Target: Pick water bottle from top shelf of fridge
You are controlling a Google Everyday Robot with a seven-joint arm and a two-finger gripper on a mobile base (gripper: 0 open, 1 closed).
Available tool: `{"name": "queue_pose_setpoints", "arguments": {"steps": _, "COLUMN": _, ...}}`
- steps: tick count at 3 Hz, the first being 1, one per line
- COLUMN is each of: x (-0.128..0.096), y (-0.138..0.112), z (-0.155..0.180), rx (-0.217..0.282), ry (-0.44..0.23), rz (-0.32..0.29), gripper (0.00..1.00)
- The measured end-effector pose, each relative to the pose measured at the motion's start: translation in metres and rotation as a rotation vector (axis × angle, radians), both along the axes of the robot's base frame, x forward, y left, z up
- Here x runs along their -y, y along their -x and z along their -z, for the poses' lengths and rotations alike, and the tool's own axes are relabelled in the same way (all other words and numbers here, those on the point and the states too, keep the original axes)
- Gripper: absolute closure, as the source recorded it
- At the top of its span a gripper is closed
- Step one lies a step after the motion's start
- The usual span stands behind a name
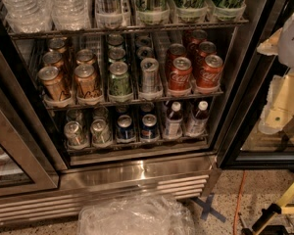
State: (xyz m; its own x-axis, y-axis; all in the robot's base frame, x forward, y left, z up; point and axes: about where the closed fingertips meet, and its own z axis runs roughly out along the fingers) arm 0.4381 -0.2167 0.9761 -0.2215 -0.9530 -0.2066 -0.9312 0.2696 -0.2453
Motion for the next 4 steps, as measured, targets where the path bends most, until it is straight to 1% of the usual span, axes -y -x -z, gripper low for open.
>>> {"name": "queue_pose_setpoints", "arguments": {"steps": 1, "x": 0.000, "y": 0.000, "z": 0.000, "rx": 0.000, "ry": 0.000, "rz": 0.000, "gripper": 0.00}}
{"name": "queue_pose_setpoints", "arguments": {"steps": 2, "x": -0.006, "y": 0.000, "z": -0.003, "rx": -0.005, "ry": -0.095, "rz": -0.016, "gripper": 0.00}}
{"name": "queue_pose_setpoints", "arguments": {"steps": 3, "x": -0.010, "y": -0.007, "z": -0.005, "rx": -0.008, "ry": -0.297, "rz": -0.050, "gripper": 0.00}}
{"name": "queue_pose_setpoints", "arguments": {"steps": 4, "x": -0.030, "y": -0.010, "z": -0.021, "rx": -0.008, "ry": -0.528, "rz": -0.064, "gripper": 0.00}}
